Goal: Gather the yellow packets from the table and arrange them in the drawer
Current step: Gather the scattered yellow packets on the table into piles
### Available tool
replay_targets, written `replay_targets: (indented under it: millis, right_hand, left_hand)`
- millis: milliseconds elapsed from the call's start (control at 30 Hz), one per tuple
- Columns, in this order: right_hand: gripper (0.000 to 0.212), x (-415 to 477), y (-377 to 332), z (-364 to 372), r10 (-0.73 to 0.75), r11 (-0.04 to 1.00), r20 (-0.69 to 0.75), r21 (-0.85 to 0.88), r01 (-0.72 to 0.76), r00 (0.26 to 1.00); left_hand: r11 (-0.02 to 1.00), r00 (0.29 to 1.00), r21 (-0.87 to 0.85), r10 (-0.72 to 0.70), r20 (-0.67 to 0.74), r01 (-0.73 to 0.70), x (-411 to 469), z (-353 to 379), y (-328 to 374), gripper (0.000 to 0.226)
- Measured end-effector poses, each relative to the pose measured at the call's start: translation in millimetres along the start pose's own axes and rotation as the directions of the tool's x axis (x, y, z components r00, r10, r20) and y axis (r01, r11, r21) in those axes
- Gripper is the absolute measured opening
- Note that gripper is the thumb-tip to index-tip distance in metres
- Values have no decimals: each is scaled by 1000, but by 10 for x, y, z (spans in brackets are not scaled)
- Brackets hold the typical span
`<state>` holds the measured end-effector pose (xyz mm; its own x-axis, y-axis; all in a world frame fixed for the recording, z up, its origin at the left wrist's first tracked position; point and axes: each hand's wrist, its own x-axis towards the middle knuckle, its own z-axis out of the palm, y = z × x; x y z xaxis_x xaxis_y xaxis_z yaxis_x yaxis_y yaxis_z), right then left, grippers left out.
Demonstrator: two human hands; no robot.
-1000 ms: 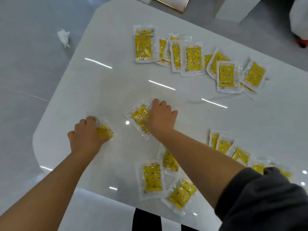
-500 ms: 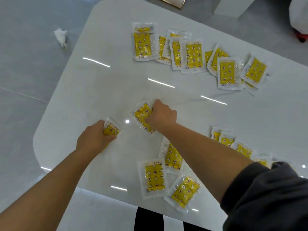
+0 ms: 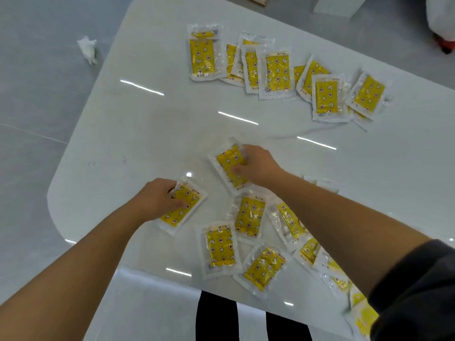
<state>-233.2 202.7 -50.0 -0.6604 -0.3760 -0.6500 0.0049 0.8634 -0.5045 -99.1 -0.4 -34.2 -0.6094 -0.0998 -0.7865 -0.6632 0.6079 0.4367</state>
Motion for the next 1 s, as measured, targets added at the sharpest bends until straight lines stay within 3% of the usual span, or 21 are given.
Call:
replay_targets:
  millis: [67,133,267,367,533,600,667,700,800,900,1000]
  right_hand:
    - [22,-106,59,-88,-2,1000,55,-17,3,998]
    - [22,-222,95,-152,-32,992,150,-119,50,988]
    - [46,-403,177,-143,-6,926,301,-359,119,954]
    - [46,-444,254,-27,-29,878,270,-454,154,962]
    - [7,-532,258,218,-39,830,158,-545,120,987]
    - [16,-561,253,265,-41,813,145,-571,117,989]
    - [12,-571,254,278,-52,807,132,-579,120,990]
    - [5,-575,252,283,-56,809,136,-574,124,989]
    - [19,-591,264,315,-79,812,155,-562,154,985]
    - [12,-607,296,315,-130,800,161,-566,199,978]
    - [11,-600,374,292,-114,854,181,-485,190,977]
  left_hand:
    - [1000,999,1,9,43,-9,-65,69,33,7]
    - [999,997,23,23,75,-25,-123,170,67,18]
    - [970,987,217,81,136,-109,-193,427,116,25]
    - [915,978,360,132,164,-184,-253,651,123,32]
    - [887,992,450,125,-21,-102,-355,1030,134,17]
    - [878,988,475,121,-99,-60,-362,1115,143,15]
    - [884,984,466,114,-138,-37,-364,1160,157,13]
    - [892,984,451,108,-141,-33,-359,1175,158,13]
    - [909,988,414,97,-117,-40,-342,1186,155,13]
    - [929,991,367,78,-108,-33,-332,1140,145,17]
    - [945,991,326,42,-124,0,-327,1079,117,16]
